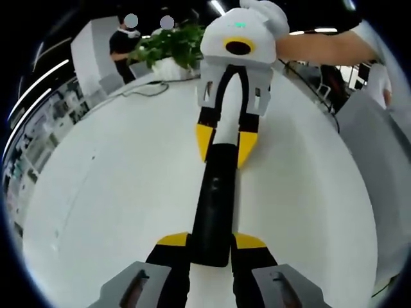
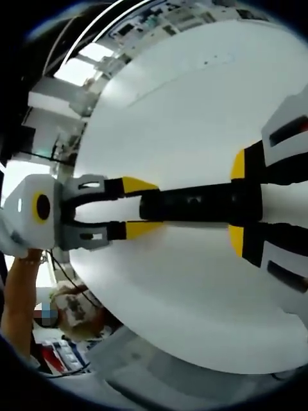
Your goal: Press the specified remote control buttons in sequence, fully releasing each button before pressing the next.
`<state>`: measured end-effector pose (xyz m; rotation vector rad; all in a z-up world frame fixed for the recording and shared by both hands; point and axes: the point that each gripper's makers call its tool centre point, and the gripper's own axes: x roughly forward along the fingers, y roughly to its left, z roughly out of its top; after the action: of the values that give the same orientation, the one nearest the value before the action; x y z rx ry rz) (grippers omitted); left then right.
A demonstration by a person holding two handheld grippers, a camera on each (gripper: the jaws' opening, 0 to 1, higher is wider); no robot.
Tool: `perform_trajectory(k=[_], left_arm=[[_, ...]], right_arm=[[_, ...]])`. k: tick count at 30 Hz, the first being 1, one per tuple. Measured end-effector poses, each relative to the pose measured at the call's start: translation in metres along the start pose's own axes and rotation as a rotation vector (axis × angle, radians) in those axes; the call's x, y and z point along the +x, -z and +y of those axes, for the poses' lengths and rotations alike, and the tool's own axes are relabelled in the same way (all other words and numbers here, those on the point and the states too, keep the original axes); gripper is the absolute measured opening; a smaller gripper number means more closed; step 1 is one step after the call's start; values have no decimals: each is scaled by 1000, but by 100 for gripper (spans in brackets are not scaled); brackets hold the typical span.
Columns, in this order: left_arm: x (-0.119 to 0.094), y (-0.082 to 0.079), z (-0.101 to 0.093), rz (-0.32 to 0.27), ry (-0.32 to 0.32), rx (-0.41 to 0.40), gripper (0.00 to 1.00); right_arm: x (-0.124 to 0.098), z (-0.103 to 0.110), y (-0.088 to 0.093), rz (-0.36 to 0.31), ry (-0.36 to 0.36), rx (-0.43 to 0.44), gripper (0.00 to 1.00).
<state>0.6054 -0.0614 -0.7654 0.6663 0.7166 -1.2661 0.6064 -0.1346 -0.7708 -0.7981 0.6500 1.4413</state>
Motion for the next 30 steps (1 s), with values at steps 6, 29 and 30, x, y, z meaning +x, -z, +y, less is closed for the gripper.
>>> perform_trajectory(k=[6,29,30], left_arm=[[-8,-7,-20,-21,-8,2,22],[-10,-4,-108,15,16,-4,23],[-10,-4,-110,20,17,-4,23]], right_arm=[[-13,19,-3,4,0,-3,18],[-22,108,1,57,-35,-11,18],[-22,111,2,60,-35,-11,18]])
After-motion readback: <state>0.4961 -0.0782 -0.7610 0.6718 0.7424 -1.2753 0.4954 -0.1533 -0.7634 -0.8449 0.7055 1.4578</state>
